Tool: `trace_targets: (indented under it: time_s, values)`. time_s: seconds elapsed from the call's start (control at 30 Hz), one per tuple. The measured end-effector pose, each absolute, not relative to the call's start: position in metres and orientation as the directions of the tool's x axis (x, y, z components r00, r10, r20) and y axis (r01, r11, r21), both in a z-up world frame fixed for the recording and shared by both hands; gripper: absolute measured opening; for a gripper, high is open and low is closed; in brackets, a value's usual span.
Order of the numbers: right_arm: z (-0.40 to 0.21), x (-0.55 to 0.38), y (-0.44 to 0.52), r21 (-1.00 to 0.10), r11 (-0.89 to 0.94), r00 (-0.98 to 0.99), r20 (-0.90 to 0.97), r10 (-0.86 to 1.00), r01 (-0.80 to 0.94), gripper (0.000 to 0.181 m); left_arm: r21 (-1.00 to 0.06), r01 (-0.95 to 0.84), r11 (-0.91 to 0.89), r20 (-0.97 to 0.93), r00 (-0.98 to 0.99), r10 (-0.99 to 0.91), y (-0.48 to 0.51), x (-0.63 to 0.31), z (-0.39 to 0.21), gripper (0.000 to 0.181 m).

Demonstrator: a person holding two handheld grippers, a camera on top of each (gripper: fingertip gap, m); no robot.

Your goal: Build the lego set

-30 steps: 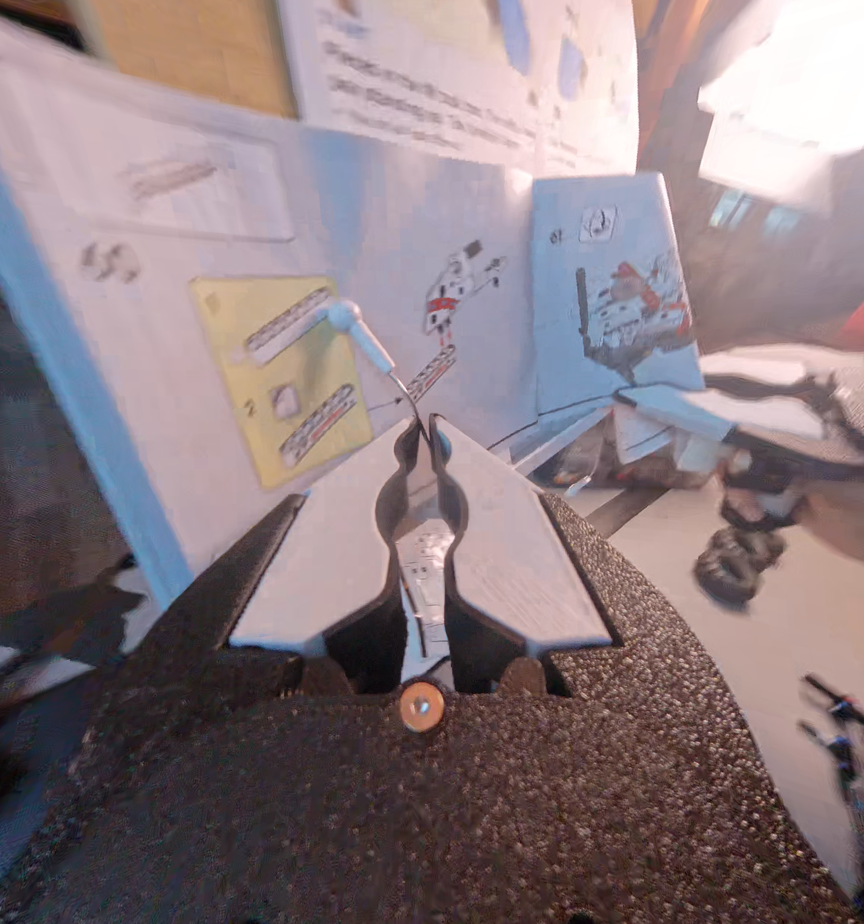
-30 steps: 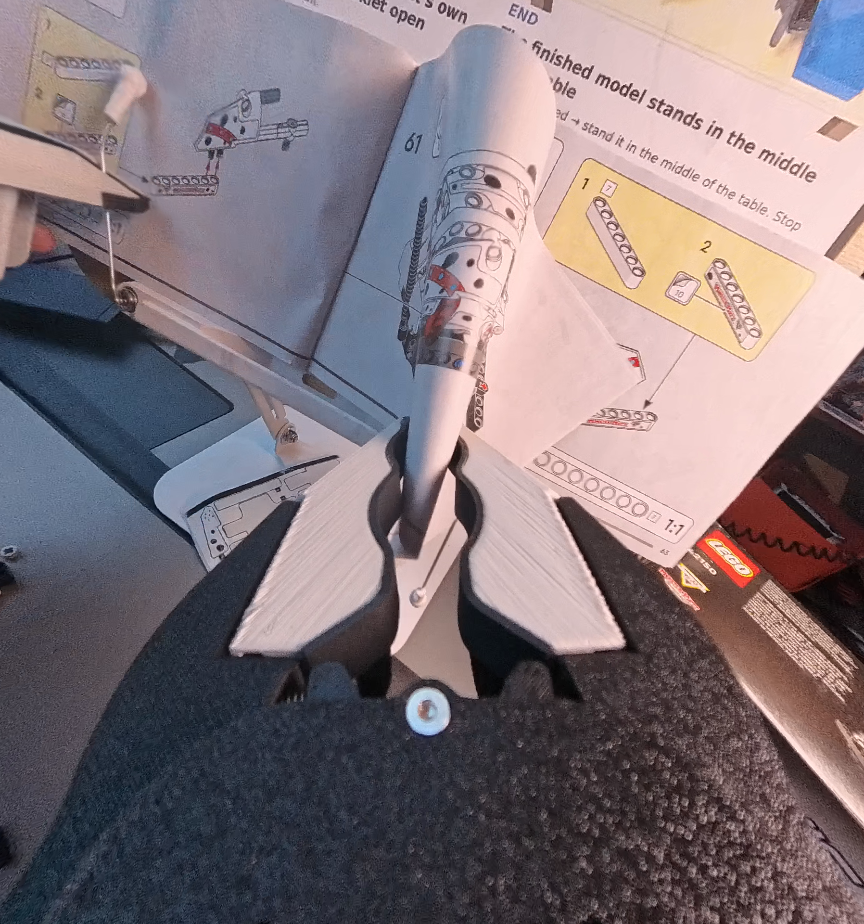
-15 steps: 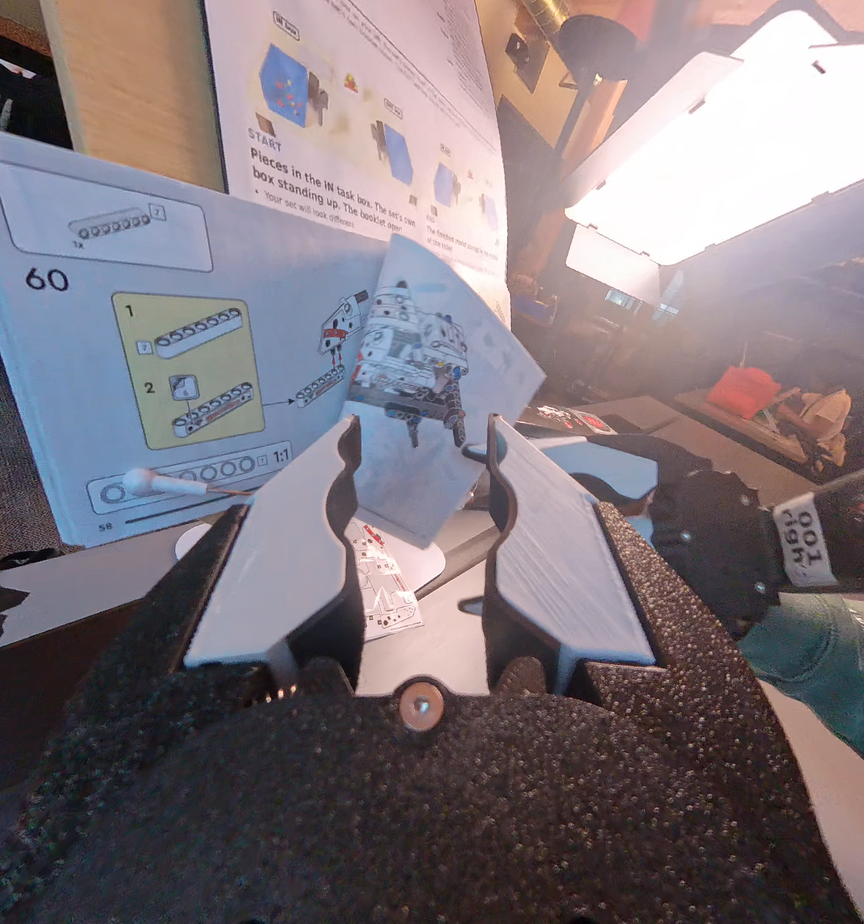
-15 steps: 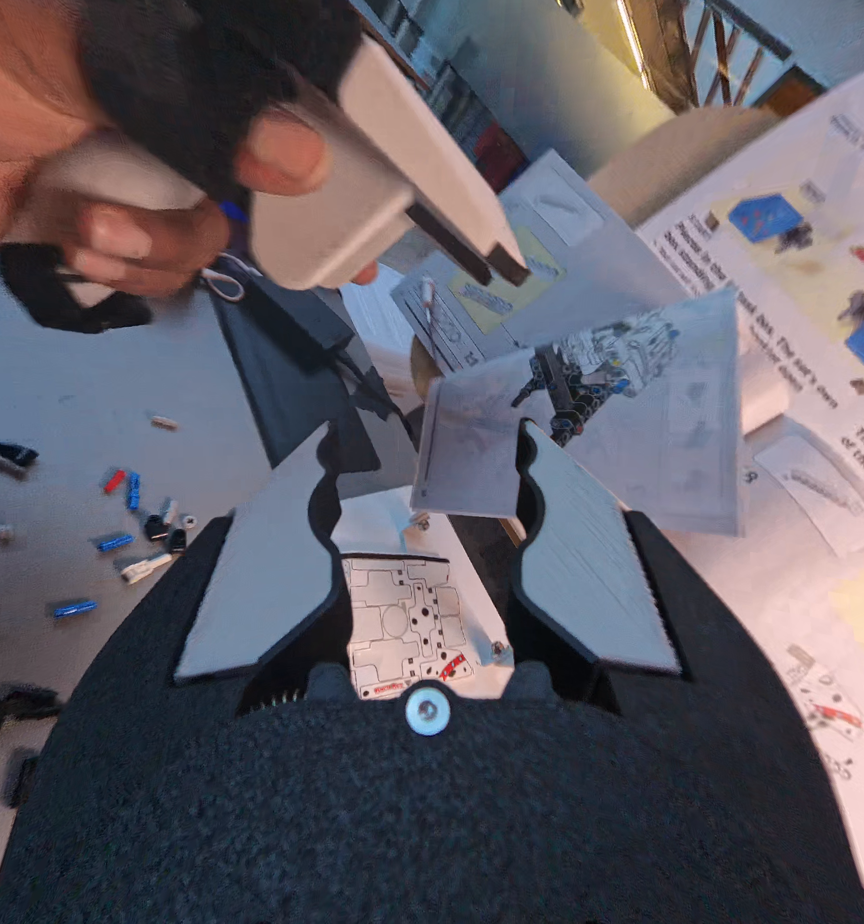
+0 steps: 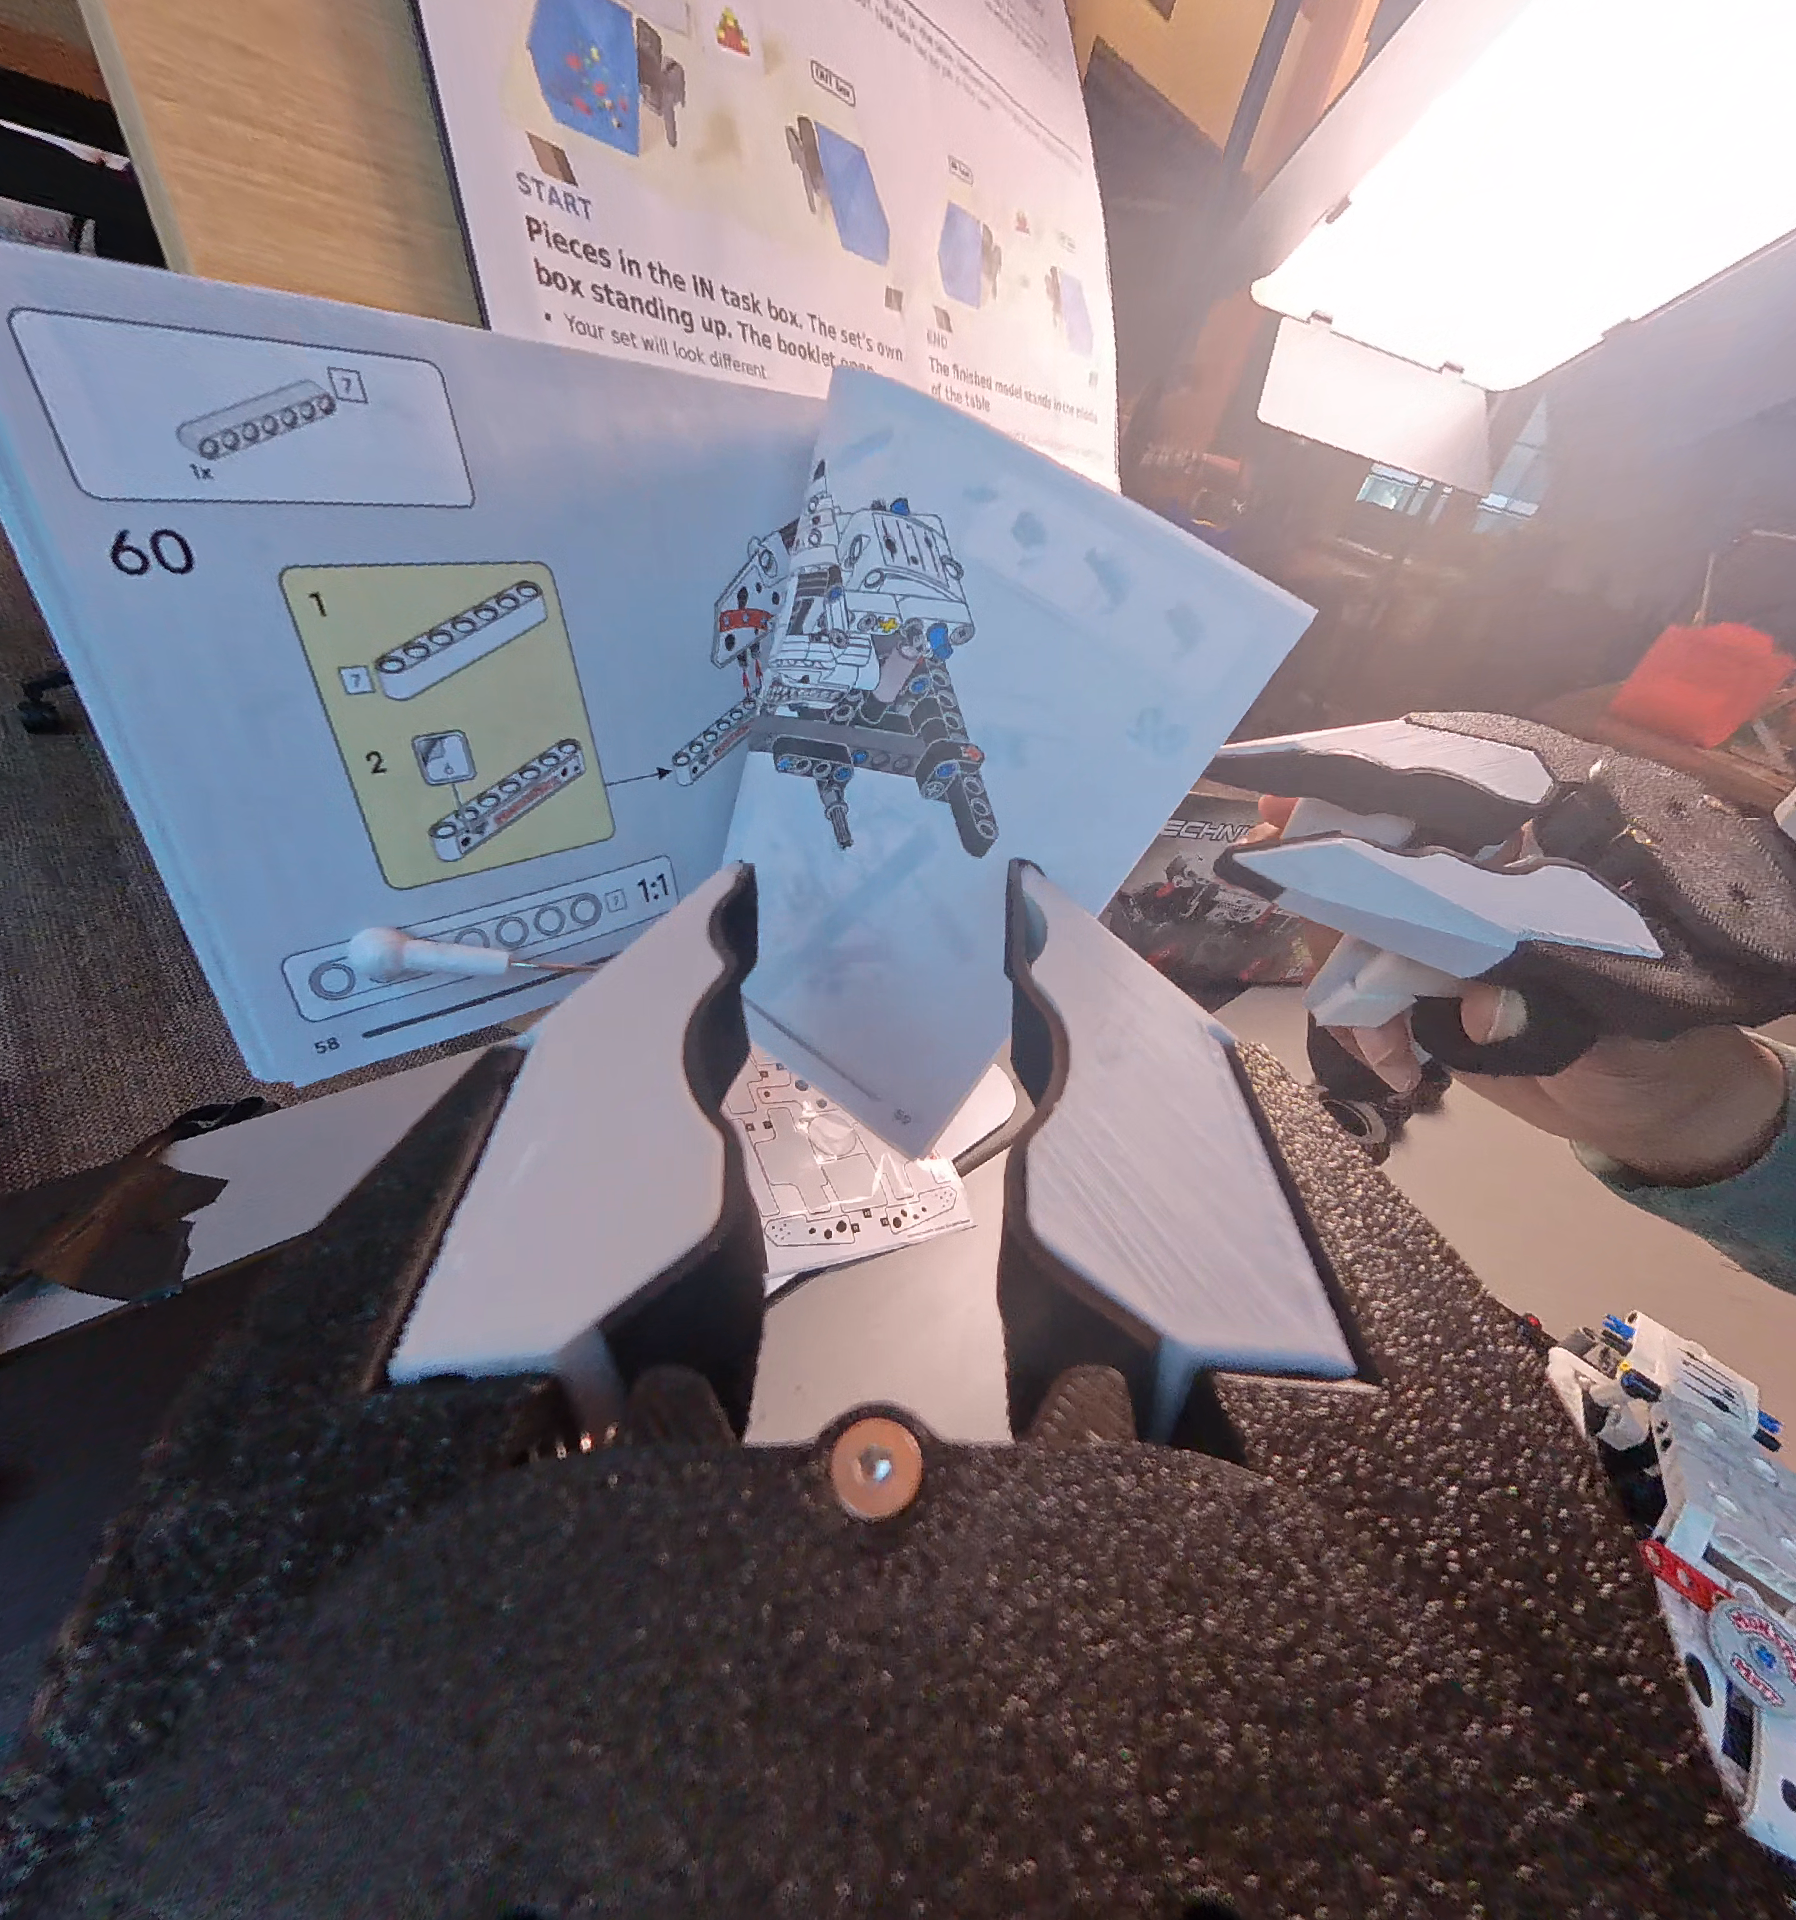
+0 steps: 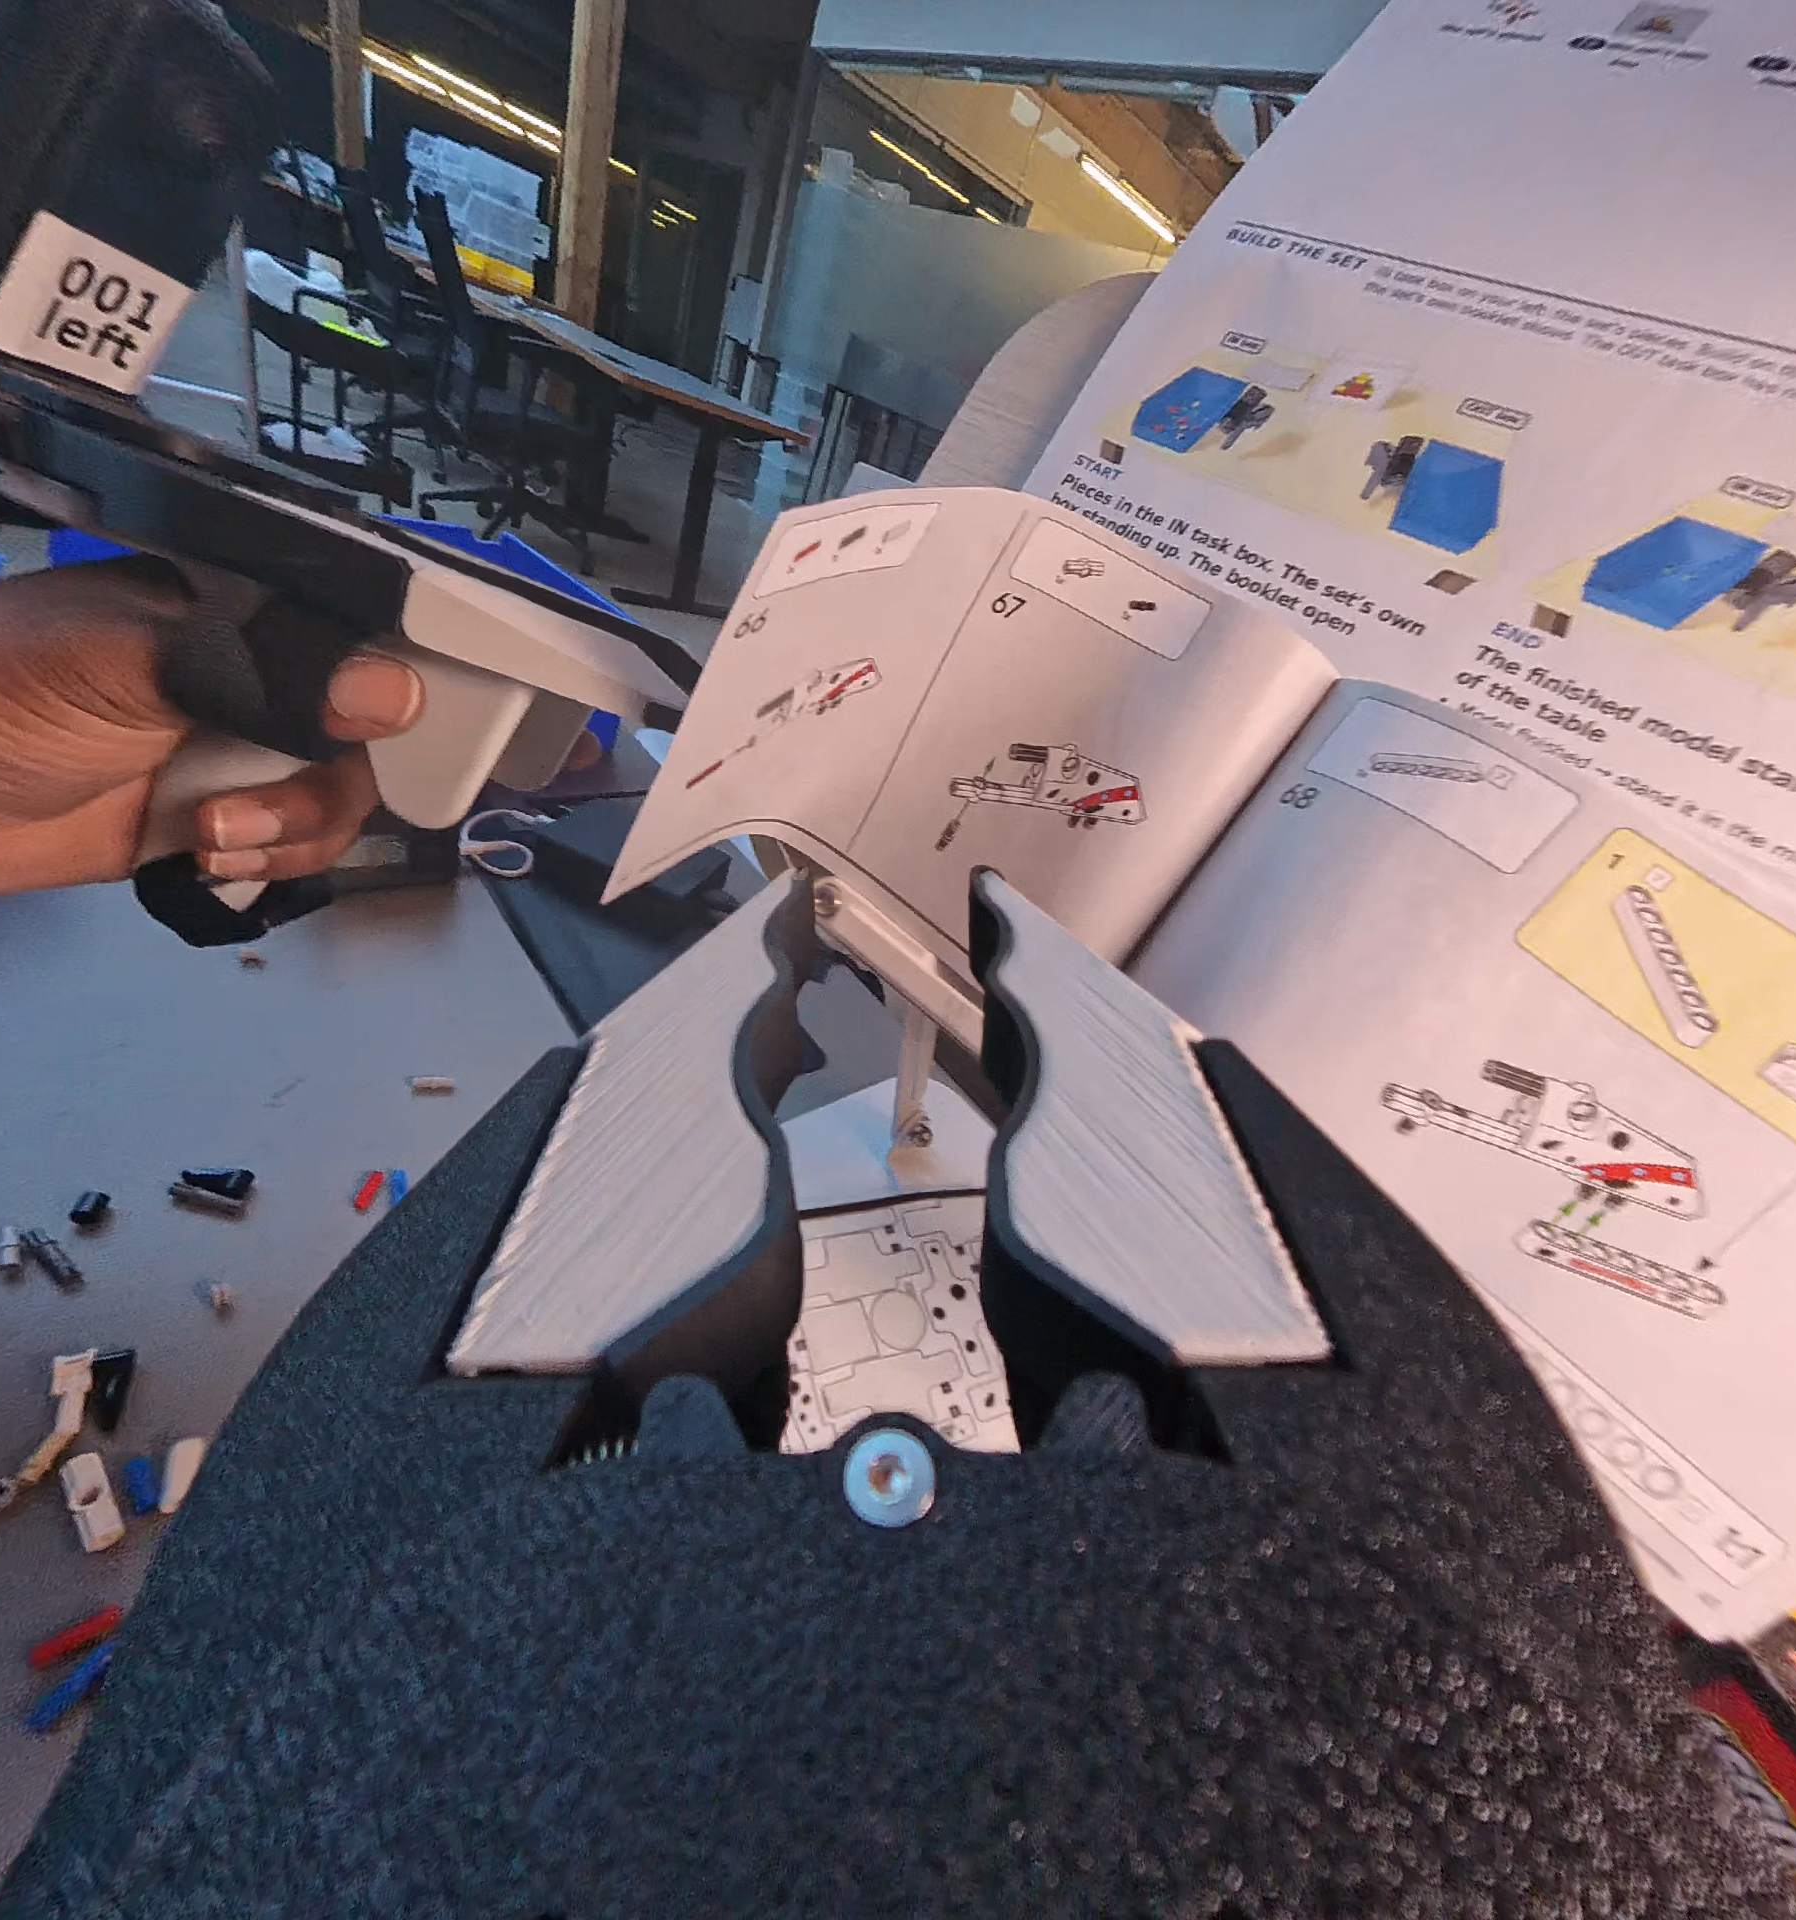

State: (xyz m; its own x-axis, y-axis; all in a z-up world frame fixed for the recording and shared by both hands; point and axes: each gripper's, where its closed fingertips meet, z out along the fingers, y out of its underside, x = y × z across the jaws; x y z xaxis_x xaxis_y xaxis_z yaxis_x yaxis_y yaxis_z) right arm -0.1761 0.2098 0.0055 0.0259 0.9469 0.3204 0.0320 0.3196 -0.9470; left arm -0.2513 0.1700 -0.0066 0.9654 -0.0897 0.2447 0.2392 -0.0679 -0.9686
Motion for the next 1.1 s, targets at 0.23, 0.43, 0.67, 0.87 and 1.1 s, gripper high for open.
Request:
trace_targets:
  time_s: [0.23, 0.43, 0.67, 0.87, 1.1]
  values:
    - [0.021, -0.202, 0.176, -0.986, 0.163, -0.108, 0.166, 0.980, -0.039, 0.036, -0.967, 0.239, -0.085, 0.246, 0.965, -0.092, 0.171, -0.250, -0.013, 0.047]
    - [0.028, -0.214, 0.183, -0.992, 0.124, -0.082, 0.126, 0.989, -0.025, 0.000, -0.980, 0.171, -0.100, 0.183, 0.975, -0.127, 0.172, -0.242, -0.014, 0.051]
    - [0.041, -0.194, 0.180, -0.998, -0.012, -0.212, 0.001, 0.977, -0.058, 0.000, -0.996, -0.032, -0.086, -0.007, 0.961, -0.277, 0.178, -0.216, 0.005, 0.066]
    - [0.056, -0.175, 0.189, -0.992, -0.087, -0.267, -0.059, 0.962, -0.094, 0.000, -0.991, -0.064, -0.116, -0.003, 0.885, -0.466, 0.186, -0.188, 0.014, 0.023]
    - [0.063, -0.155, 0.194, -0.978, -0.167, -0.345, -0.115, 0.931, -0.123, 0.003, -0.987, 0.115, -0.115, 0.160, 0.806, -0.570, 0.180, -0.178, 0.025, 0.008]
